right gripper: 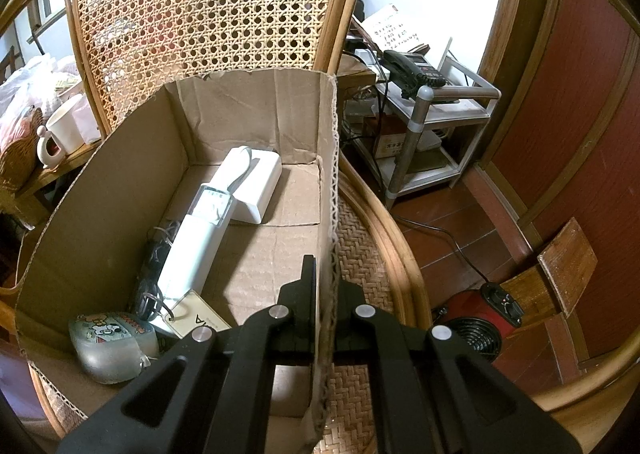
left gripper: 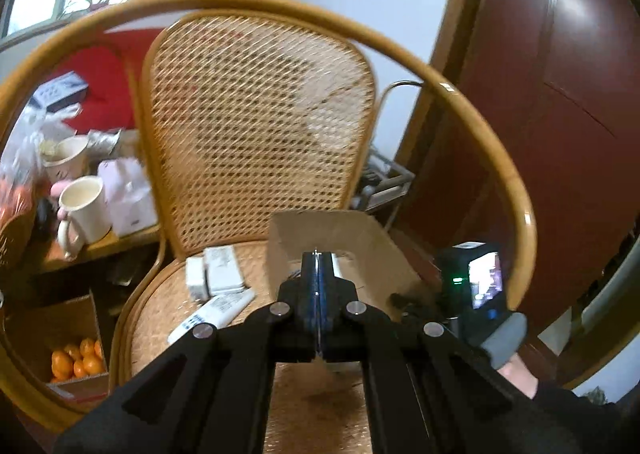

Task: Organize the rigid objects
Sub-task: 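Carry the silver keys with the left gripper over the box, then lower the keys into the box and open the left gripper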

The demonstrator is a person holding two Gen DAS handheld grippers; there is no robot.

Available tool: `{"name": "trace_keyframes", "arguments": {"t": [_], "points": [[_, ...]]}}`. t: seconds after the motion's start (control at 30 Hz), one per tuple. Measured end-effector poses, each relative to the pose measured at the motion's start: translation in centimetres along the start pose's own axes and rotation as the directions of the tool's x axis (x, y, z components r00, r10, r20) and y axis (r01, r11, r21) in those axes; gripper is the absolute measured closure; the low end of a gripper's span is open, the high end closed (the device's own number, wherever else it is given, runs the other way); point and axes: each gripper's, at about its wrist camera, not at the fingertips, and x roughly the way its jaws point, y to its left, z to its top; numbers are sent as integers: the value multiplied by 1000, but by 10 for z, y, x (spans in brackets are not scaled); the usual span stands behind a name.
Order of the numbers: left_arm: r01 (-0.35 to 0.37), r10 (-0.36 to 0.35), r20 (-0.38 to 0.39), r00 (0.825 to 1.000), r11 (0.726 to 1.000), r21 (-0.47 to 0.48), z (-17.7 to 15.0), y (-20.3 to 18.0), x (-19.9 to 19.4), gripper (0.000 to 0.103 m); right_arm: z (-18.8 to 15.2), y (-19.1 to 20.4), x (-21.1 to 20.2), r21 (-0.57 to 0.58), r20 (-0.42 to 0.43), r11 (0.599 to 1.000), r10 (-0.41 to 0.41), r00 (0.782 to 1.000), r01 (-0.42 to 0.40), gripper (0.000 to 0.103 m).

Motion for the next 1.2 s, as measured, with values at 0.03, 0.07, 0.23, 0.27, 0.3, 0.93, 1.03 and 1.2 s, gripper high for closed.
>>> {"name": "trace_keyframes", "arguments": {"t": [0.03,0.07,0.23,0.27,0.3,0.93,1.03,1.2], "points": [[9,-9,6,1000,1000,11,1,-6,-1,102,0,0,0,0,0,1000,0,1000,0,97],[26,-26,6,1000,999,22,1,-12,-1,102,0,0,0,1,0,1000,0,1000,0,97],[23,-22,-16,1000,997,68,-1,-34,12,102,0,0,0,3,1,1000,-1,1000,1,97],[25,-23,-28,999,997,73,-2,-37,18,102,0,0,0,3,0,1000,0,1000,0,97],[35,-32,-42,999,997,68,-3,-39,24,102,1,-1,0,4,0,1000,0,1000,0,97],[-97,103,-163,981,994,45,-16,-21,72,80,1,-2,-1,0,-1,1000,4,1000,-4,97],[-115,120,-197,973,993,33,-18,-8,76,62,1,-2,-1,1,-1,1000,4,1000,-4,97],[-177,164,-225,961,983,-42,-21,19,83,40,1,-2,-1,2,-2,1000,5,1000,-5,97]]}}
